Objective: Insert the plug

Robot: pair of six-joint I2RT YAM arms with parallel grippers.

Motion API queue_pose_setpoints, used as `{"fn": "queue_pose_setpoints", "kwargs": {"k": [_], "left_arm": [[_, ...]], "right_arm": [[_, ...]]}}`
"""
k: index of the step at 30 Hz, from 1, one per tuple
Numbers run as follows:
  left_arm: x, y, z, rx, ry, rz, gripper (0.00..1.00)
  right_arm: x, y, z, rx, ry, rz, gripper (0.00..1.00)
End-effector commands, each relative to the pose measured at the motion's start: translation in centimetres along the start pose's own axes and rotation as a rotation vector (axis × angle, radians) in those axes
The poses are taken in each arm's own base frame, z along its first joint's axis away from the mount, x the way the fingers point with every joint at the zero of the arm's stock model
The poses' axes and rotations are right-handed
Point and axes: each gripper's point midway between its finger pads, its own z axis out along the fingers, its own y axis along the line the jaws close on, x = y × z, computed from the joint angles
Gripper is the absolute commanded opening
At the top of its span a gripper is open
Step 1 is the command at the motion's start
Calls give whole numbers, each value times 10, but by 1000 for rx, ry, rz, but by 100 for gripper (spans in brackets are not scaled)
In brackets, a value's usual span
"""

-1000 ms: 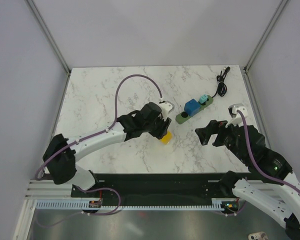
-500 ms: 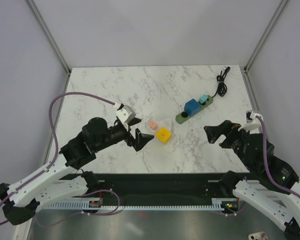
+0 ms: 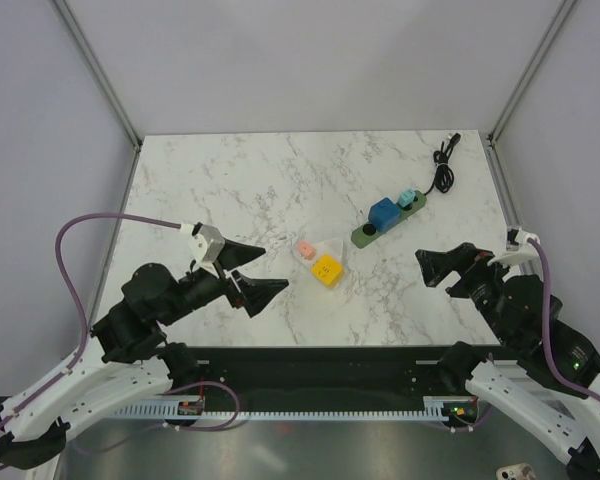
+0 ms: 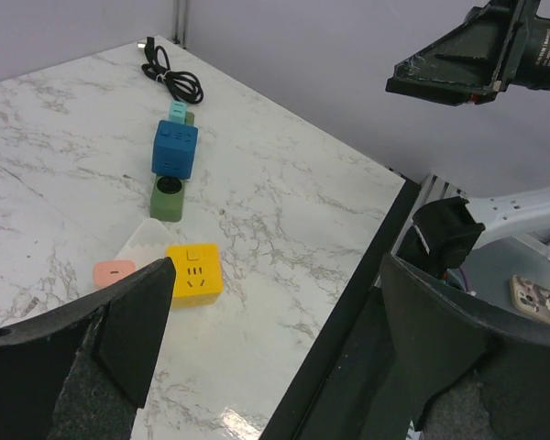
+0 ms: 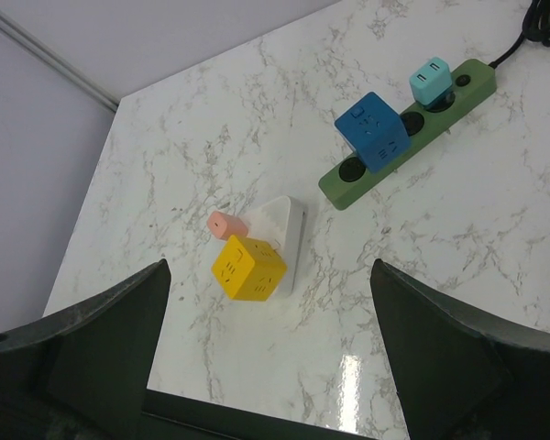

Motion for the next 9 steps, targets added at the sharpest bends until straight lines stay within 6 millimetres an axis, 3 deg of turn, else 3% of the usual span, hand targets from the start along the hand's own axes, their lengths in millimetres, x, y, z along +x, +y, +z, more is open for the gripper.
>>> {"fn": "queue_pose_setpoints", "kwargs": {"k": [1,9], "left_arm": [[-12,-2,2,-10,-45,-74,100],[-13,4,5,-42,-39,-71,100]], "right_arm": [[-3,-1,3,3,-24,-18,98],[1,-1,4,-1,-6,-34,98]]}}
